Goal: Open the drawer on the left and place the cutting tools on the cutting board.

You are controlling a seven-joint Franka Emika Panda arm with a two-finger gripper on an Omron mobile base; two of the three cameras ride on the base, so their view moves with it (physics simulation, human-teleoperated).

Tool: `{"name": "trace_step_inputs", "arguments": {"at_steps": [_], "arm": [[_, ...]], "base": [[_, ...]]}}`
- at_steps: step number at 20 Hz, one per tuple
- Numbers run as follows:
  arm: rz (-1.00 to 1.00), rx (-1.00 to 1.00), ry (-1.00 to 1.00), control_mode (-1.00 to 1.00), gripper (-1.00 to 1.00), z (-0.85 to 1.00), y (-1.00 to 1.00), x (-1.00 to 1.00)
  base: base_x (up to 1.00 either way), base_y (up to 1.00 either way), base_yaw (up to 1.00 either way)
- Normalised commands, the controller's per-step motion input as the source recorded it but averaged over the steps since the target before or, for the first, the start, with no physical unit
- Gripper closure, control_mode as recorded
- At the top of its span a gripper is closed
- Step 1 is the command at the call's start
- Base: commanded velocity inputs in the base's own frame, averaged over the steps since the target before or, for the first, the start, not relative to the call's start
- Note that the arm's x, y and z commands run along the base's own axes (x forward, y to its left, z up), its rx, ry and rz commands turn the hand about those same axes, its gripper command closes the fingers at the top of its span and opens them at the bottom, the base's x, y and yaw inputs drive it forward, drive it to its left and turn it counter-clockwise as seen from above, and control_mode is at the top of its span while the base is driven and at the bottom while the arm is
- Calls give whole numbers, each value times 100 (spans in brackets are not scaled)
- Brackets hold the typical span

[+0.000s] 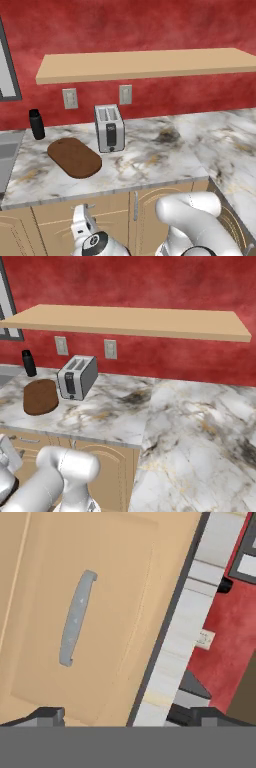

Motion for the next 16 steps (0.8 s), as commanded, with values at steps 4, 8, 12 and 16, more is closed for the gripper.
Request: {"name": "trace_step_inputs", "arguments": {"at_steps": [4,8,12,16], "arm": [[0,0,-14,-100,-100,-34,0,18],[0,0,-14,-100,-100,-32,0,28],[0,0,-10,-100,-100,-32,4,30],[0,0,-4,-100,-100,-29,16,28]], "base": [[0,0,0],[0,0,0],[0,0,0],[0,0,0]]}}
